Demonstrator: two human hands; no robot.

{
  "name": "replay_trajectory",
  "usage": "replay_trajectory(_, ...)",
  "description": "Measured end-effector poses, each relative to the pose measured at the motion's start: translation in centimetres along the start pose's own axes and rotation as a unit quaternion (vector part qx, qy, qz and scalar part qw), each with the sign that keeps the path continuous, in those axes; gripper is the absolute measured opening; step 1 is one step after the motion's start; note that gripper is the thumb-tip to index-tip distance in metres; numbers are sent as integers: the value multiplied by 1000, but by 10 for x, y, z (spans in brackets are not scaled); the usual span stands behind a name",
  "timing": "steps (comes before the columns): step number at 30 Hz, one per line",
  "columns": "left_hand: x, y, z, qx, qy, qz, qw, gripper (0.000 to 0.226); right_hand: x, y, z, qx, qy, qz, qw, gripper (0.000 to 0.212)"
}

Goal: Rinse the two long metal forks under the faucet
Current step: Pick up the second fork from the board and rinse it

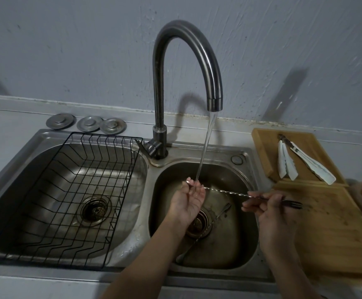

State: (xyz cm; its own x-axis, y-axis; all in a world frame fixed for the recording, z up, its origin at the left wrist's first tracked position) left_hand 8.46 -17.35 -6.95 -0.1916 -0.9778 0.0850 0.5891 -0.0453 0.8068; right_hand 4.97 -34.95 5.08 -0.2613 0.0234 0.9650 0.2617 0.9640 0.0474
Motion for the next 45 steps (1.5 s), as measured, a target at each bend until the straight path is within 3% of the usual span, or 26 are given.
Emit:
replay_trajectory(4, -3, 0, -5, -53, 2, -38, 998, 33, -3, 0, 1, -8, 2, 16, 1000, 35)
replay_trajectory(10, 7, 7, -2, -28, 1, 17, 999, 50, -9, -22, -7, -61, 30, 34, 997, 32)
replay_trajectory(14, 12, 1, 1, -47, 2, 6, 999, 27, 1, -20, -9, -58, 9, 53, 997, 35)
replay_trajectory(24, 2, -16, 5, -90, -2, -1, 996, 34, 19, -1, -3, -12, -26, 65, 997, 38)
replay_trajectory(29, 7, -16, 9, -63, -22, -69, 995, 30, 20, -1, -8, 1, -22, 116, 993, 41)
replay_trajectory(35, -1, -28, 4, -76, -36, -116, 990, 28, 19, 35, -13, 107, -51, 237, 964, 35)
replay_trajectory(38, -12, -50, -1, -136, -18, -229, 964, 19, 21, 81, -16, 163, -97, 322, 928, 15)
replay_trajectory(42, -54, -56, 1, -171, 45, -371, 912, 16, 23, 134, -18, 224, -131, 366, 894, 15)
replay_trajectory(44, -90, -34, 8, -143, 133, -395, 898, 15, 12, 149, -19, 253, -112, 369, 887, 18)
replay_trajectory(45, -110, -14, 17, -122, 199, -428, 873, 18, 6, 152, -20, 262, -93, 362, 890, 18)
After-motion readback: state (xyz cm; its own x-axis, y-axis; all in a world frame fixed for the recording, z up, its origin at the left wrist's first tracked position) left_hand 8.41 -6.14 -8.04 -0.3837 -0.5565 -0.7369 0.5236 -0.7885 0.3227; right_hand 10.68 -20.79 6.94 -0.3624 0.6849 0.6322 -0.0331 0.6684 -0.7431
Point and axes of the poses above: each hand's wrist, its own z-axis away from the middle knuckle, its own y-axis out of the palm, x = y × z, the point moved 10 cm from there along -z, towards the middle knuckle, and after that the axes turned 14 degrees about z, right-handed, at the moved point
